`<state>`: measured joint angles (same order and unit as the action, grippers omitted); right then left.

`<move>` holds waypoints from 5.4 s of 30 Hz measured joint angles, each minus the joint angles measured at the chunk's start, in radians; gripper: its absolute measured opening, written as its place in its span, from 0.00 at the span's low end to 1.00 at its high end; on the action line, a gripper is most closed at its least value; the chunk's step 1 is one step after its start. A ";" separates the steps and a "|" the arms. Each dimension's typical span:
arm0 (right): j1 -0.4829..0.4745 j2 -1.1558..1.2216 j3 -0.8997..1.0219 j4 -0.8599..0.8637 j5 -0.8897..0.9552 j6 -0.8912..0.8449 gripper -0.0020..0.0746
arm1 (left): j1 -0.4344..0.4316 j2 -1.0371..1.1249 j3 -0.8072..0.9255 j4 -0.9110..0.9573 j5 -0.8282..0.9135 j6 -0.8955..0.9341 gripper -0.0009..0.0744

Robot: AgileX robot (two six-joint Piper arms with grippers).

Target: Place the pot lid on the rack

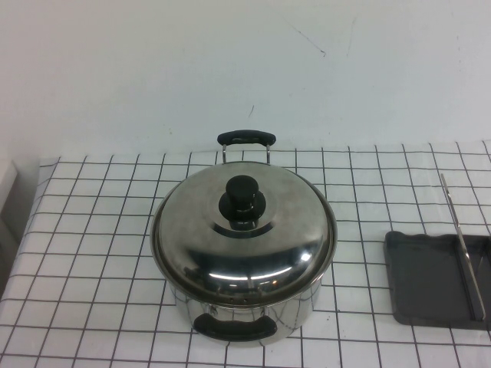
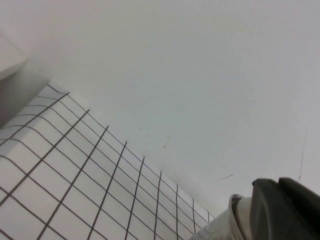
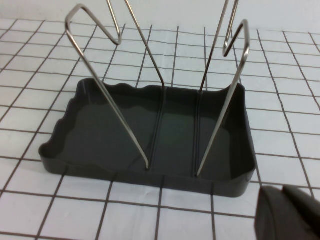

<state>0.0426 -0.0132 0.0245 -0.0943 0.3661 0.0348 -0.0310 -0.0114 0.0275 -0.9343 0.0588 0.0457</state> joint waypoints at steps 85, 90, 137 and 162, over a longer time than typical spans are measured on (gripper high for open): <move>0.000 0.000 0.000 0.000 0.000 0.000 0.02 | -0.533 1.646 -0.756 1.306 -0.786 -0.462 0.67; 0.000 0.000 0.000 0.000 0.000 0.000 0.02 | -0.533 1.648 -0.756 1.295 -0.793 -0.462 0.50; 0.000 0.000 0.002 0.787 -0.128 0.180 0.02 | -0.533 1.589 -0.756 1.368 -1.186 -1.234 0.43; 0.009 0.791 -0.527 1.782 0.312 -1.294 0.70 | -0.533 1.654 -0.756 1.252 -1.180 -1.330 0.43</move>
<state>0.0515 0.7783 -0.5027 1.6873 0.6784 -1.2590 -0.5642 1.6424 -0.7290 0.3182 -1.1209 -1.2845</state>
